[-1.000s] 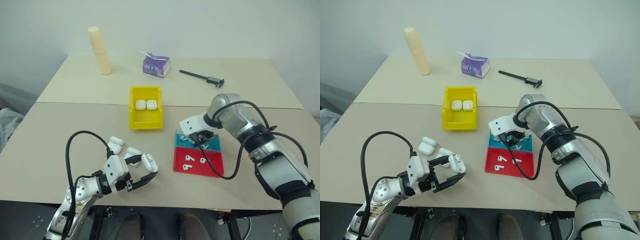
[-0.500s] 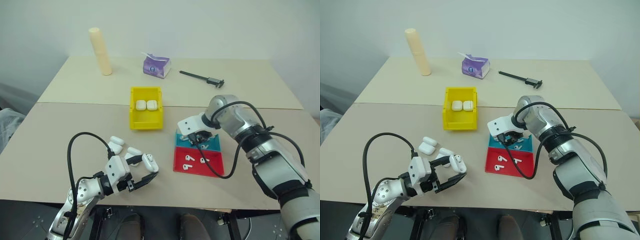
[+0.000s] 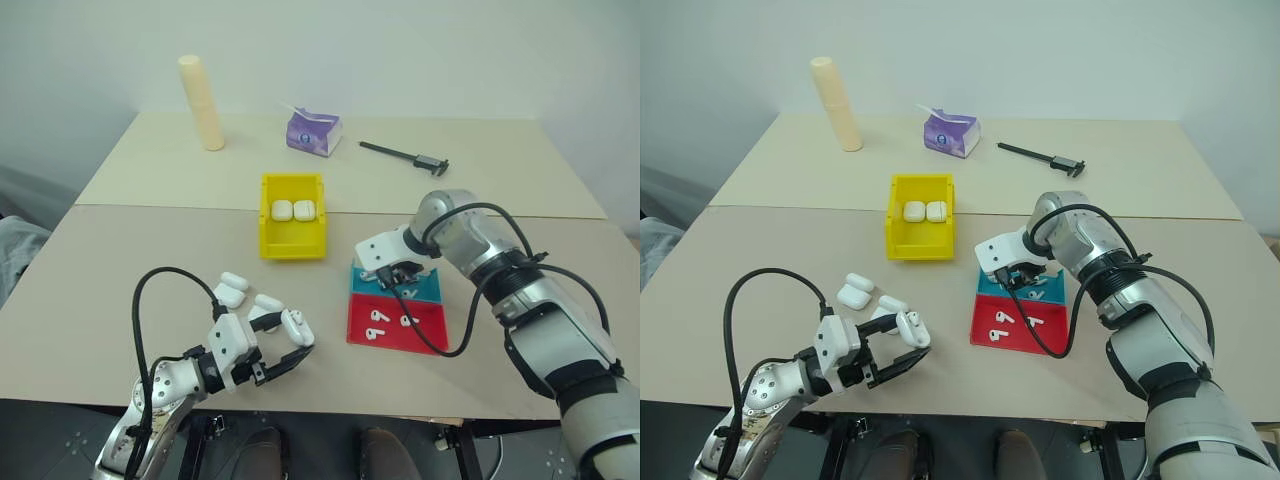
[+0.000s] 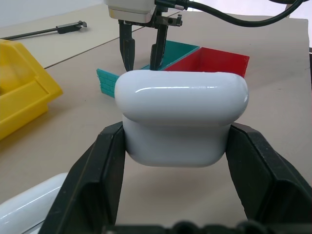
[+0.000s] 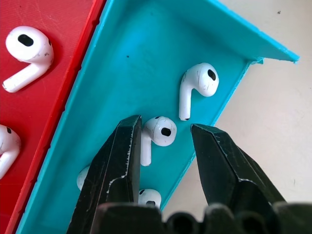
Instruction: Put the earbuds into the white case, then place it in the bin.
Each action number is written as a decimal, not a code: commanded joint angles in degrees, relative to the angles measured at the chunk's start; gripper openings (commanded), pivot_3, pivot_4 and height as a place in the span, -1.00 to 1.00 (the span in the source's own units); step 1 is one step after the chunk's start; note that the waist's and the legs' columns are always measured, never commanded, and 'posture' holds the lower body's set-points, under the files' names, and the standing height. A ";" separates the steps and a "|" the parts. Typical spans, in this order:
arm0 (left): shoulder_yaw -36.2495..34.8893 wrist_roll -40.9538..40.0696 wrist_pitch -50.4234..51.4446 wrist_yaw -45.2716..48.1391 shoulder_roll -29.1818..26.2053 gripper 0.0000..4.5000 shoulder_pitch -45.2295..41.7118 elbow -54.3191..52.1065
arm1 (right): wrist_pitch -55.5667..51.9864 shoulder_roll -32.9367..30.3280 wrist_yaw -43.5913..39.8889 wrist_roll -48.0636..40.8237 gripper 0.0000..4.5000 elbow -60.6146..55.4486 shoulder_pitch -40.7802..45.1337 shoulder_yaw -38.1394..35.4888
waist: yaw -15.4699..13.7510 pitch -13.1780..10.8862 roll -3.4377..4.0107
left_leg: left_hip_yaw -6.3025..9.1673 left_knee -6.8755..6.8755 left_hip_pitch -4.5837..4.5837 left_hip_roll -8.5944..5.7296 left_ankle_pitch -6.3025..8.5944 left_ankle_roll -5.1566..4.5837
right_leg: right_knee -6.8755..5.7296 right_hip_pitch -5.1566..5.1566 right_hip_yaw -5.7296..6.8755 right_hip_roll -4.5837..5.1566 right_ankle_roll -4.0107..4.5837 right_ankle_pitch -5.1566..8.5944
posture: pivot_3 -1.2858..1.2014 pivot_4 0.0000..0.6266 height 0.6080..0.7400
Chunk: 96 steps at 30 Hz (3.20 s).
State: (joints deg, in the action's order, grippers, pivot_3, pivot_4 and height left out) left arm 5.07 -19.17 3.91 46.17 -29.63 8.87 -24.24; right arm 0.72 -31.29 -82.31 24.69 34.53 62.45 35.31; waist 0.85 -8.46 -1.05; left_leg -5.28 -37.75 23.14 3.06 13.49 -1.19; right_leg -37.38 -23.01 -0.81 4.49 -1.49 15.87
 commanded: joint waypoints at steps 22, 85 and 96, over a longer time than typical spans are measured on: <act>0.06 -0.20 -0.26 -1.15 0.42 0.24 -0.69 -2.44 | 1.65 -0.82 -0.19 1.72 -0.72 0.06 -1.39 -0.15 | -0.01 0.01 0.00 | 0.00 -0.01 -0.02 0.00 0.00 0.00 | -0.04 0.01 0.00 0.00 0.01 0.00 | 0.03 -0.52 1.00; 1.13 -20.00 14.81 10.39 6.41 0.24 -33.93 0.81 | -76.09 9.23 48.72 -103.98 -0.72 -68.36 -29.85 -63.13 | -0.04 0.00 0.02 | 0.29 -0.04 0.27 -0.11 -0.02 0.00 | 0.17 0.01 -0.02 -0.10 -0.15 -0.03 | 0.03 -0.52 1.00; 1.04 -19.10 14.28 10.52 7.04 0.24 -32.97 0.83 | -65.57 1.38 47.63 -103.77 -0.72 -68.03 -35.05 -56.74 | -0.05 0.00 0.01 | 0.29 -0.04 0.32 -0.11 -0.02 -0.01 | 0.26 0.01 -0.03 -0.09 -0.21 -0.06 | 0.03 -0.52 1.00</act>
State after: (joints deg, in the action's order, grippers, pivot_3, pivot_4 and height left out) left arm 6.57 -38.29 19.69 56.63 -22.98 -23.91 -22.55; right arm -67.59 -28.99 -33.76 -77.98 -32.48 27.67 -21.87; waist 0.80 -8.46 -1.03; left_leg -4.99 -37.79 23.46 2.95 13.47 -1.20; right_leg -37.12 -23.00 -0.84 4.39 -1.71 15.80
